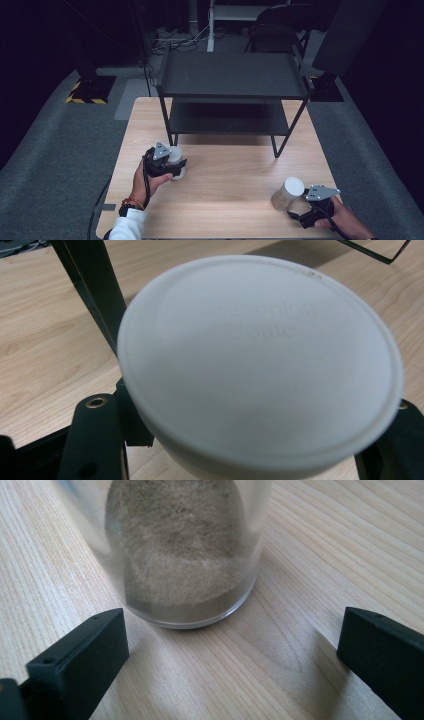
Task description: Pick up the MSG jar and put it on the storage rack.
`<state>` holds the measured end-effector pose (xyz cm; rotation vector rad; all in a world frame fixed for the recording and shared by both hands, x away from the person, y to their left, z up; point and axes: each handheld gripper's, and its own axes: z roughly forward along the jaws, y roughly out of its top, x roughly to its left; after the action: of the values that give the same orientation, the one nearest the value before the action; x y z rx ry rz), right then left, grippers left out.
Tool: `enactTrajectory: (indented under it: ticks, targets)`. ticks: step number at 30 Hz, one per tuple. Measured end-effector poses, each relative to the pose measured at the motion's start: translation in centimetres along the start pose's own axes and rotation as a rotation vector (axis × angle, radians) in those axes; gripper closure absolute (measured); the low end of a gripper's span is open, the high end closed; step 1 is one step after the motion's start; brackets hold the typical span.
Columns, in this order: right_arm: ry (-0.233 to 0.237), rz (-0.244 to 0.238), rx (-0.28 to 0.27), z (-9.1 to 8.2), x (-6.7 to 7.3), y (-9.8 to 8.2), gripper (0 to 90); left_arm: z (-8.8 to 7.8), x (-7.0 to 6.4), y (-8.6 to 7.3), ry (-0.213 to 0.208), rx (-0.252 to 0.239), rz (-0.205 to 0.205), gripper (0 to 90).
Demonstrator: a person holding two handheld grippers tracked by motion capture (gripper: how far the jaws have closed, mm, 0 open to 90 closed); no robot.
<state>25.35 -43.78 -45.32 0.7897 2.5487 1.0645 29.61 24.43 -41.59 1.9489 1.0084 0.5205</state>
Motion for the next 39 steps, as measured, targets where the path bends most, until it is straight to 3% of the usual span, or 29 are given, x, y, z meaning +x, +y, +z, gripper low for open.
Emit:
enactTrajectory:
  ticks: [7,13,21,24,26,39]
  targets:
    - [0.000,0.000,0.000,0.0,0.0,0.0,0.0,0.0,-0.1,0.1,0.001,0.001,-0.008,34.5]
    - [0.000,0.000,0.000,0.0,0.0,0.0,0.0,0.1,-0.1,0.3,-0.024,-0.009,-0.039,34.6]
    - [0.000,0.000,0.000,0.0,0.0,0.0,0.0,0.5,-1.1,1.9,-0.106,-0.033,-0.046,34.6]
    - [0.000,0.000,0.000,0.0,0.0,0.0,0.0,0.9,-1.8,2.8,-0.139,-0.041,-0.033,34.6]
    - [0.000,0.000,0.000,0.0,0.0,0.0,0.0,1.2,-2.5,3.5,-0.148,-0.038,-0.003,34.6]
    - [0.000,0.000,0.000,0.0,0.0,0.0,0.0,2.8,-4.6,6.8,-0.168,-0.035,0.042,34.6]
